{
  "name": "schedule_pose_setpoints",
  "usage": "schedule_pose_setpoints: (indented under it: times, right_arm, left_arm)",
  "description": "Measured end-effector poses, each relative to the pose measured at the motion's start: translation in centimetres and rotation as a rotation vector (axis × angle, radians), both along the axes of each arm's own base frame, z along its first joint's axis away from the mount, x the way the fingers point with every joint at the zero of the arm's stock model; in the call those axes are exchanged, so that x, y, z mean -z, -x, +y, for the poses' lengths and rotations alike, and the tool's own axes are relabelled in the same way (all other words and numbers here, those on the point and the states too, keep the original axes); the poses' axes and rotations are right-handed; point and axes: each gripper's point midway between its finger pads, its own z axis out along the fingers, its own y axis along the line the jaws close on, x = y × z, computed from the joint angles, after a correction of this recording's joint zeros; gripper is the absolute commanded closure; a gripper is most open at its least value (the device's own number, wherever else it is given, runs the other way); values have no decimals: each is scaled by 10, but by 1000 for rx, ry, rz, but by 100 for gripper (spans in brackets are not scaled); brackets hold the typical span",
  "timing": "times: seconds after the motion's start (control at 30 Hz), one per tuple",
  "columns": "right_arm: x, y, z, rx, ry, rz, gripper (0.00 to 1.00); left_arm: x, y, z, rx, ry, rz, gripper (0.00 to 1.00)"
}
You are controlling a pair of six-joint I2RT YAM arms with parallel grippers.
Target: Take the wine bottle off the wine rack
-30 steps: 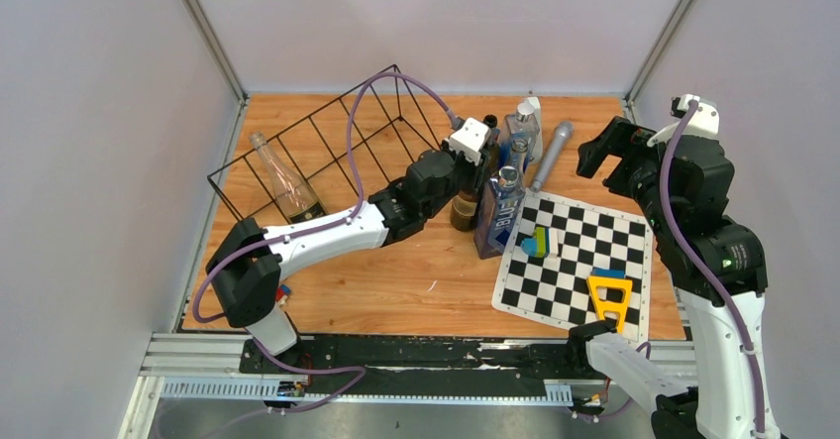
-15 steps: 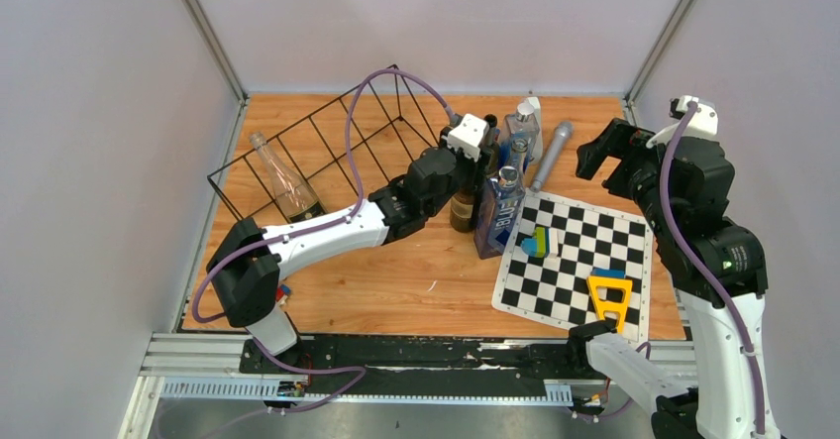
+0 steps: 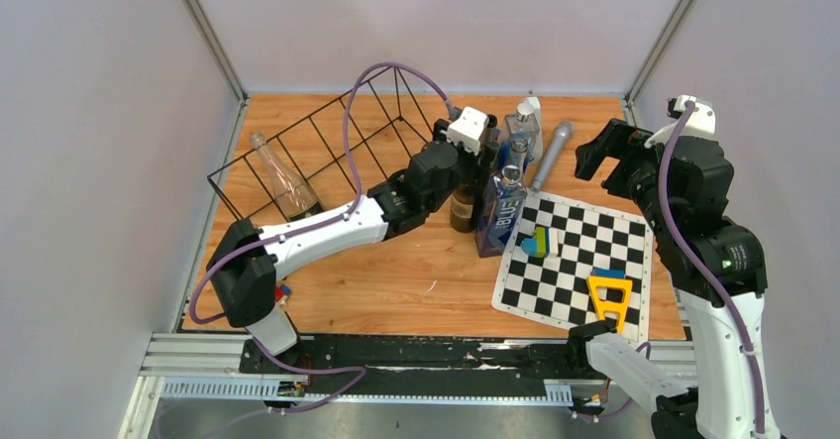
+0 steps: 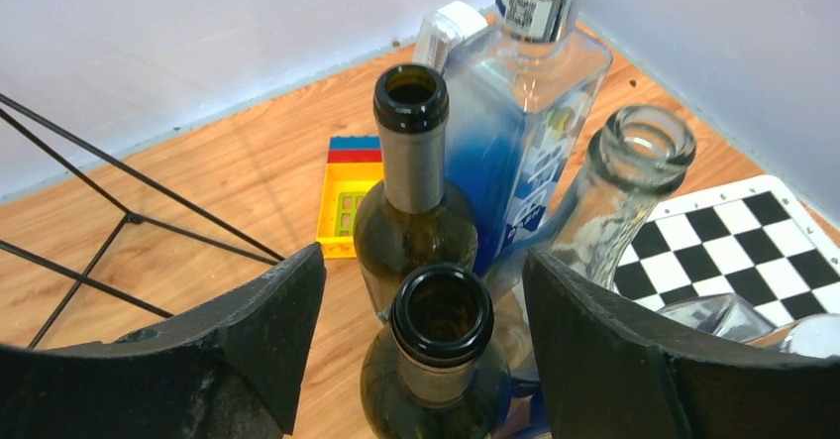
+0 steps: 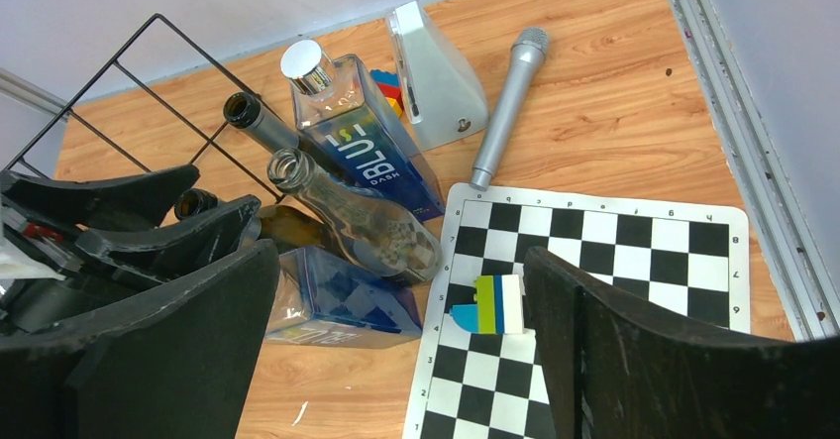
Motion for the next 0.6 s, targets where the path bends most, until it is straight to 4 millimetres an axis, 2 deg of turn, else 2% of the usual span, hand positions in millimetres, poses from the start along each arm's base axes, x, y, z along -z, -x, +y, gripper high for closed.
schedule_pose_setpoints:
  times: [0.17,0.3,0.6]
  right_arm:
    - [0,0,0,-1,3,-1,5]
    - [0,1,0,-3,3,-2,5]
    - [-2,4,1,-22,7,-10,5]
  left_arm:
    - [-18,-1,-1,-5,21,-15,11]
    - [-29,-4,3,-32,24,-26,10]
    - [-52,-3,32,-115,-3,-50,9]
